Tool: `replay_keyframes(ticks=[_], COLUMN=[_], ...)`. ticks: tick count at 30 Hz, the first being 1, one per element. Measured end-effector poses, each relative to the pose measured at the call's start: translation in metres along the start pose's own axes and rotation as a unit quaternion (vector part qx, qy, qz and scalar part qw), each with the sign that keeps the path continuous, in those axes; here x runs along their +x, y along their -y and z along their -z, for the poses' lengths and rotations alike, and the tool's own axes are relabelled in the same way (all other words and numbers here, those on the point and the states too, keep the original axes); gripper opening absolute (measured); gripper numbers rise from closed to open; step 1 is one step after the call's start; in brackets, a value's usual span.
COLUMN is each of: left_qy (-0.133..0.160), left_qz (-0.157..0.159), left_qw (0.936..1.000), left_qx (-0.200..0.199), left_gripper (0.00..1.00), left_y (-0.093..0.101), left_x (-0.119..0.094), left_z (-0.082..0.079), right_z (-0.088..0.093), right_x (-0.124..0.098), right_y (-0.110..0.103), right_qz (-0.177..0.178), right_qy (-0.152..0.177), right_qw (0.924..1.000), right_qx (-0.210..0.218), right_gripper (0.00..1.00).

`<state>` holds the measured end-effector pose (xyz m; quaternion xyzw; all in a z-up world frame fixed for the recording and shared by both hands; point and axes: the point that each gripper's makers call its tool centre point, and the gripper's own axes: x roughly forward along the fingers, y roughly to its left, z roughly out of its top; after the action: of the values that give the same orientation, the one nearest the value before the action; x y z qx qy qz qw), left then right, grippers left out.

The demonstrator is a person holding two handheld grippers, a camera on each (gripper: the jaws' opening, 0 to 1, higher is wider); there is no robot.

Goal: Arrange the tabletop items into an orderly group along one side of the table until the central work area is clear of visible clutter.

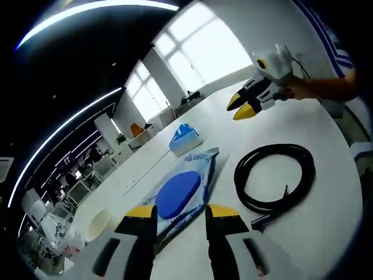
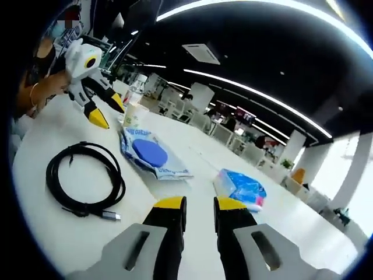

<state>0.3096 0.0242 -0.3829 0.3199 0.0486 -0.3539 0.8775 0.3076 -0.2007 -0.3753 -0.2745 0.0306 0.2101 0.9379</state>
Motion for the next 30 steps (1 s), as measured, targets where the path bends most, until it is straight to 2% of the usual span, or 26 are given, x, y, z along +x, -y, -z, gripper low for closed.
replay_keyframes(ticks=[5,9,15,18,25,28,30], left_qy=[0.001,0.016,0.027,0.030,0.036,0.036,0.034], left_qz=[0.005,-0.003,0.006,0.017,0.025,0.031,0.031], left_qw=[1.0000,0.9989,0.9970,0.9962,0.9944,0.9946,0.9947], left_qx=[-0.008,-0.045,-0.073,-0.079,-0.097,-0.092,-0.092], left_gripper=[0.35,0.38,0.41,0.45,0.53,0.56,0.58], left_y=[0.005,0.005,0.011,0.017,0.023,0.026,0.027], left_x=[0.003,0.005,0.009,0.011,0.014,0.015,0.015], left_z=[-0.002,-0.007,-0.012,-0.013,-0.014,-0.016,-0.016], right_z=[0.000,0.001,0.005,0.001,0.003,0.005,0.003], right_x=[-0.002,-0.002,-0.001,-0.001,-0.002,-0.002,-0.003], right_y=[0.003,0.001,0.000,-0.001,0.002,0.001,0.000], right_qz=[0.000,-0.009,-0.015,-0.023,-0.024,-0.026,-0.030], right_qy=[0.001,0.007,0.008,0.030,0.023,0.020,0.031], right_qw=[1.0000,0.9999,0.9995,0.9981,0.9954,0.9947,0.9957], right_qx=[0.005,0.009,0.028,0.049,0.089,0.097,0.082], right_gripper=[0.17,0.17,0.19,0.21,0.44,0.46,0.46])
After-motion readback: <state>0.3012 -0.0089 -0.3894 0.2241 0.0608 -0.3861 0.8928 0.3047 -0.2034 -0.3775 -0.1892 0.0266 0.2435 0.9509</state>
